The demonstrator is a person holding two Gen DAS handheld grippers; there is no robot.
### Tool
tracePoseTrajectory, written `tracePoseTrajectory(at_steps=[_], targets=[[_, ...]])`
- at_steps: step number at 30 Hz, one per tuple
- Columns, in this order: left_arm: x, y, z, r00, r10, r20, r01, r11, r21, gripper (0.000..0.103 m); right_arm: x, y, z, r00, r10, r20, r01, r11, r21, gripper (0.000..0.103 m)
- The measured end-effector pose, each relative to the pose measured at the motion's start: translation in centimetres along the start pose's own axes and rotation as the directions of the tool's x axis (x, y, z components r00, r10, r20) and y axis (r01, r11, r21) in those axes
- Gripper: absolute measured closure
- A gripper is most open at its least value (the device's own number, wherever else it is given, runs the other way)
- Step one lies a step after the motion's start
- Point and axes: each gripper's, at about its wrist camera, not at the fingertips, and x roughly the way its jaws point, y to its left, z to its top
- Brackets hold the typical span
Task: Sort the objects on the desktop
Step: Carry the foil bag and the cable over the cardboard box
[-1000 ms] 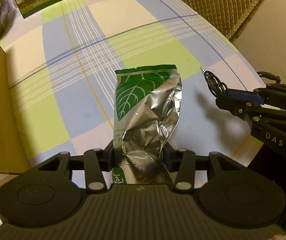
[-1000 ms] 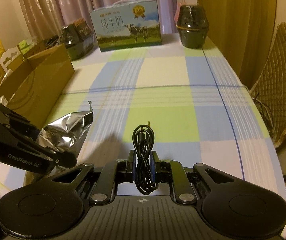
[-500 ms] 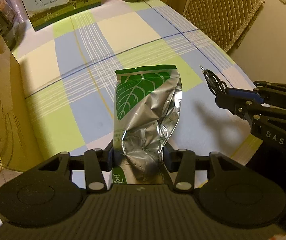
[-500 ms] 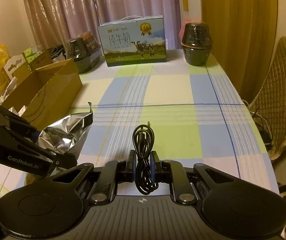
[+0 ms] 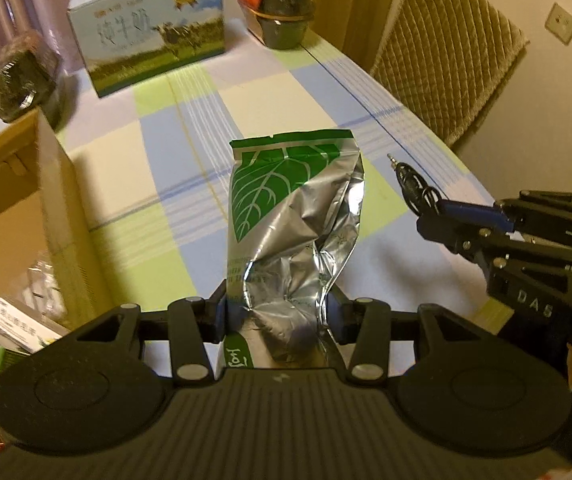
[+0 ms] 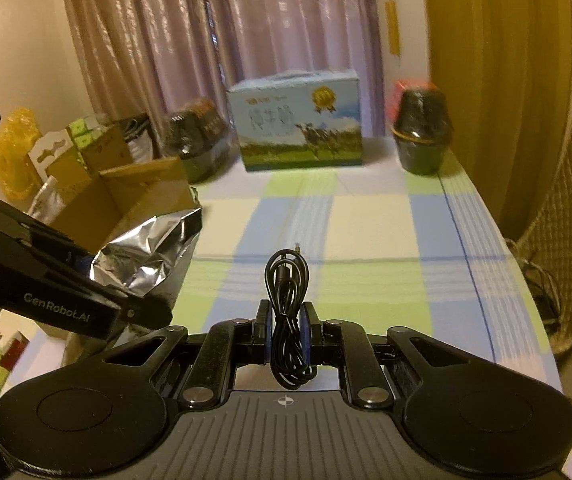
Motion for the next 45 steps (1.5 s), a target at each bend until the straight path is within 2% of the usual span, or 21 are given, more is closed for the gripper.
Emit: tracePoseTrajectory(at_steps=[12,23,35,45], targets=[[-5.3,6.0,1.0,0.995,0.085,0.044,-0.083,0.996,-0.043,0.062,2.1,6.0,3.8,0.994,0.103,0.034,-0.101,0.993,-0.067,0.093],[-8.3,11.7,-0.5,0.985,0.168,0.04,-0.164,0.982,-0.092,0.062,5.0,11.2,5.7,0.982,0.188,0.017,-0.185,0.976,-0.118,0.093],[-8.6,17.0,-2.1,0.981,0.191,0.026,-0.184,0.97,-0.161,0.062,8.5,15.4,7.0,0.97,0.244,-0.016,-0.243,0.957,-0.156,0.093],[-8.2,20.9,-2.3,0.98,0.198,0.028,-0.189,0.961,-0.204,0.062,11.4,17.6,8.2,0.967,0.254,-0.033,-0.255,0.951,-0.172,0.093]])
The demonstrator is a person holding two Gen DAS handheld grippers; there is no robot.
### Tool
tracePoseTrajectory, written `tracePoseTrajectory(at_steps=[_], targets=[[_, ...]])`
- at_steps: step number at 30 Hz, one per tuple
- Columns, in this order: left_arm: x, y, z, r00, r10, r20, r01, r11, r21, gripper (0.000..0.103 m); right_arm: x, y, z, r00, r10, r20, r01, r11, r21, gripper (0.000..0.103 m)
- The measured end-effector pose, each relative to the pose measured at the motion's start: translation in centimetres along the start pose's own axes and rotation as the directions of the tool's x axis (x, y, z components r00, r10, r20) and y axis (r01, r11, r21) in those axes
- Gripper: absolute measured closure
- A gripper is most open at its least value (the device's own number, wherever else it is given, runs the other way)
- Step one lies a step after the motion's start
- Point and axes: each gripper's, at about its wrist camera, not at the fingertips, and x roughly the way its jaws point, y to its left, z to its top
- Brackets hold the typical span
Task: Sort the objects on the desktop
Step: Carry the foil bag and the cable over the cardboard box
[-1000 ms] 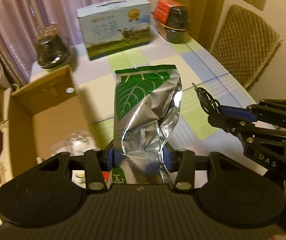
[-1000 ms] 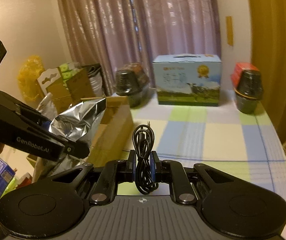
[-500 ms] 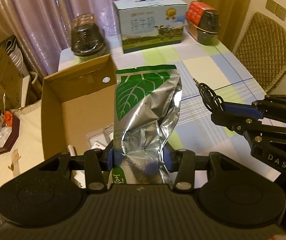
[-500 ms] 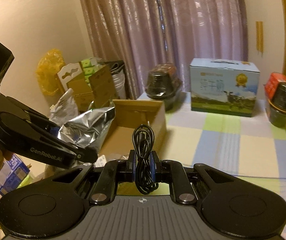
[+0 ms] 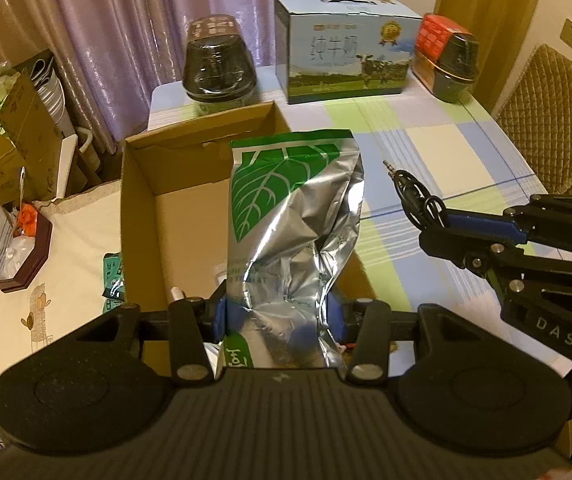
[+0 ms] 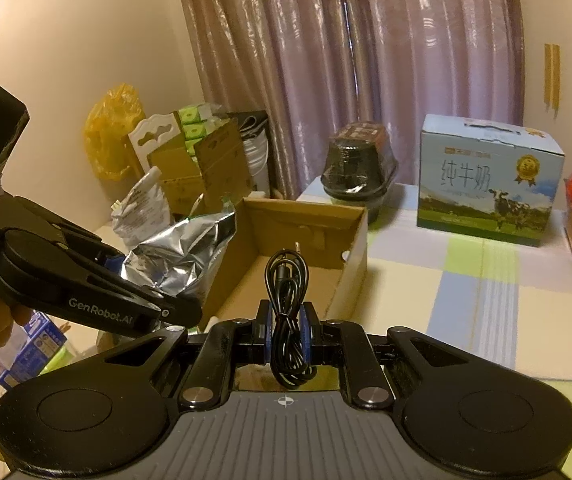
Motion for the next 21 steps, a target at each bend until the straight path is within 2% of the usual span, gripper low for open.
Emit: tracePoseTrajectory(at_steps=[9,21], targets=[[1.2,3.1,1.7,1.0,0.025,0.006,-0.024,1.0,-0.016,0.062,3.3,0.3,1.3,1.0,0.002,-0.018,-0.002,1.0,-0.001,0.093],[4.8,6.2,2.9,1.0,0.024,-0.016,-0.024,0.999,-0.044,0.062,7.6,-0.1,1.8,0.998,0.003,-0.057,-0.003,1.0,0.007,0.093]])
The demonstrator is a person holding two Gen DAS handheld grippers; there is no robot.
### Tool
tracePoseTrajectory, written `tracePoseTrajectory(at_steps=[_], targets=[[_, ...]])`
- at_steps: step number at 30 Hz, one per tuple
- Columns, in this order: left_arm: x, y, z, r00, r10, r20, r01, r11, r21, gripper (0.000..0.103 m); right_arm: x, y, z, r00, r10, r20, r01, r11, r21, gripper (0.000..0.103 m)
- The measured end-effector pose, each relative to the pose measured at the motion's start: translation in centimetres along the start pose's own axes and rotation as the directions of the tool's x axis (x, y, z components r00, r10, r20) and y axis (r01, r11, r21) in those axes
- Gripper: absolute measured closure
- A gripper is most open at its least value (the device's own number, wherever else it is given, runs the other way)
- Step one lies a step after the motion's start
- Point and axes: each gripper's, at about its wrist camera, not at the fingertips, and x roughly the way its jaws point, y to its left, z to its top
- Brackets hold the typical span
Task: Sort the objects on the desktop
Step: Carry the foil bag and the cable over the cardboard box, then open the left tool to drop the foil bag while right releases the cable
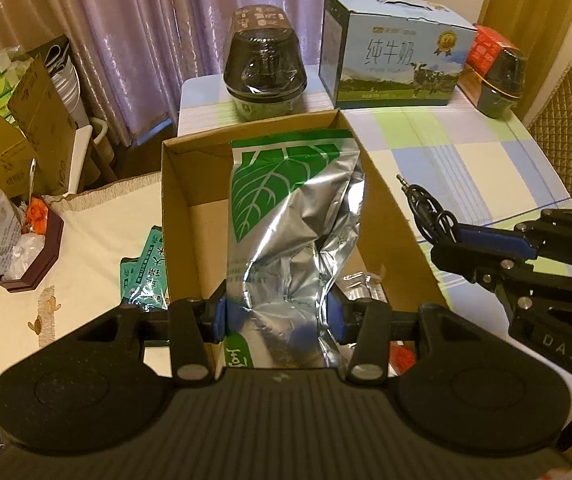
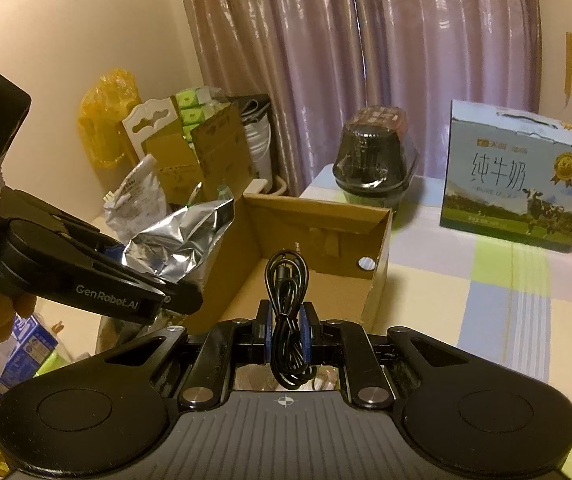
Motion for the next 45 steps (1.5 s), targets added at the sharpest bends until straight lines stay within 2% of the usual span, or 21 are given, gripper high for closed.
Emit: tracePoseTrajectory(at_steps=[11,23,26,28,35,41,45], targets=[[3.5,1.3,0.1,1.0,-0.006,-0.029,0.006,1.0,-0.025,0.062,2.7,-1.0,0.2,1.0,-0.003,-0.021,0.004,1.0,0.027,0.093],[5.6,2.4,0.7,0.999,-0.011,-0.033,0.009,0.998,-0.065,0.061,4.3,-1.3,0.7,1.0,0.001,-0.023,0.0,0.999,0.047,0.093],[6.2,2.5,0.8,0.999,-0.015,-0.034,0.013,0.998,-0.068,0.057,4.6,-1.4,0.6,1.0,0.001,-0.027,0.0,0.999,0.051,0.093],[6.3,2.6,0.9,1.0,-0.01,-0.026,0.008,0.997,-0.072,0.051,4.8,-1.5,0.6,1.0,0.002,-0.029,0.0,0.999,0.055,0.093],[5.5,3.0,0.8,1.0,0.002,0.013,-0.001,0.997,-0.078,0.051,5.5,-1.6,0.4,0.999,0.01,-0.044,-0.007,0.997,0.071,0.093],[4.7,3.8,0.1,1.0,0.006,0.028,-0.003,0.994,-0.107,0.051,5.9,-1.5,0.9,0.996,0.079,-0.028,-0.074,0.987,0.14,0.092],[3.8,4.4,-0.7,0.999,0.014,0.038,-0.009,0.991,-0.13,0.05,5.2,-1.3,1.2,0.998,0.07,-0.005,-0.069,0.989,0.131,0.086]])
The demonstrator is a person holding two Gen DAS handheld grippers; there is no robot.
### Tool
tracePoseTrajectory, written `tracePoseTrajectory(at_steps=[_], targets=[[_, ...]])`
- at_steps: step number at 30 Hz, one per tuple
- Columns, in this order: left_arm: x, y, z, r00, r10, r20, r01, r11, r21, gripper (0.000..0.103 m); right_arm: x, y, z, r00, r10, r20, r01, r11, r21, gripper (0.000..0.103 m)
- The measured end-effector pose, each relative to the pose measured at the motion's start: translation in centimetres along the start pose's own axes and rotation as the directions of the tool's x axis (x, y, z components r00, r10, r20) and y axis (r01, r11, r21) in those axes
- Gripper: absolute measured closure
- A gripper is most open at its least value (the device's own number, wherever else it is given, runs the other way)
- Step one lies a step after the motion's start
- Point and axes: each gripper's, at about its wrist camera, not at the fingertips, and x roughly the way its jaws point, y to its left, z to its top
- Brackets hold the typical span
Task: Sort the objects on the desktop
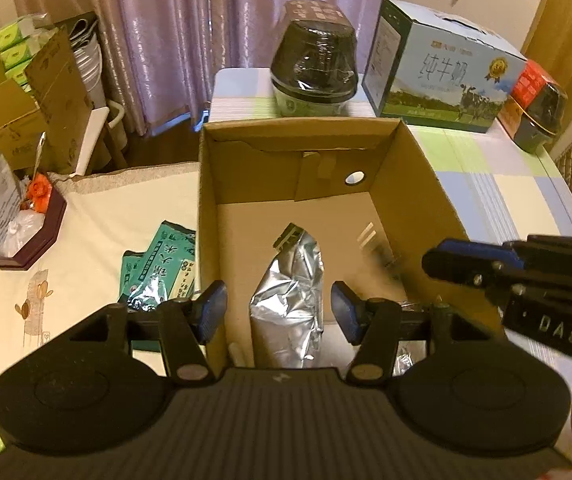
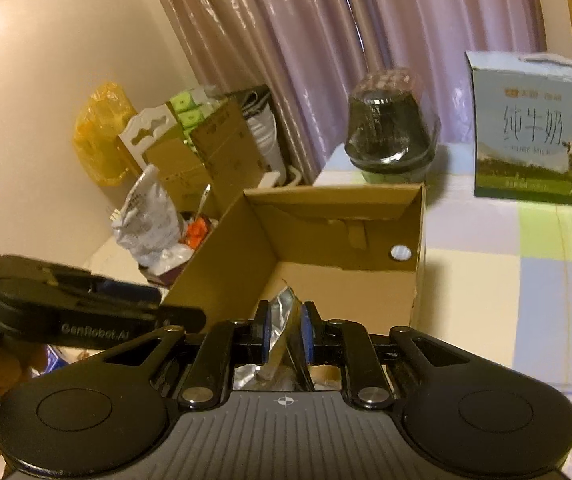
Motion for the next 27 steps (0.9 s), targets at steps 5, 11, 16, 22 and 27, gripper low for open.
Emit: tracePoseTrajectory(at_steps=[5,11,16,22,27], targets=[[-1.4,0.3,-1.3,1.0,0.018,0.017,-0.018,1.0,-0.012,0.042,-1.4,-0.9,-0.1,1.0,-0.014,0.01,0.014,0.999,0.029,0.07],[-4.1,-0.1,-3.4,0.997,0.009,0.078,-0.005,0.999,-0.046,0.023,-4.1,-1.3,-1.2,0.999,-0.032,0.024,0.031,0.998,0.054,0.049],[-7.1,-1.0,-5.4,0.988,0.016,0.151,-0.004,0.997,-0.077,0.013,-7.0,-0.5,-2.7,0.998,-0.045,0.032,0.044,0.998,0.039,0.027],[-10.7,-2.5,-8.9,0.971,0.066,0.23,-0.04,0.992,-0.117,0.001,-11.3,0.9,-5.0,0.996,-0.079,0.049,0.079,0.997,0.016,0.002],[-12.6,-3.9,-12.2,0.968,0.099,0.23,-0.065,0.987,-0.15,0.001,-14.2,2.8,-7.1,0.993,-0.11,0.036,0.111,0.993,-0.048,0.002]])
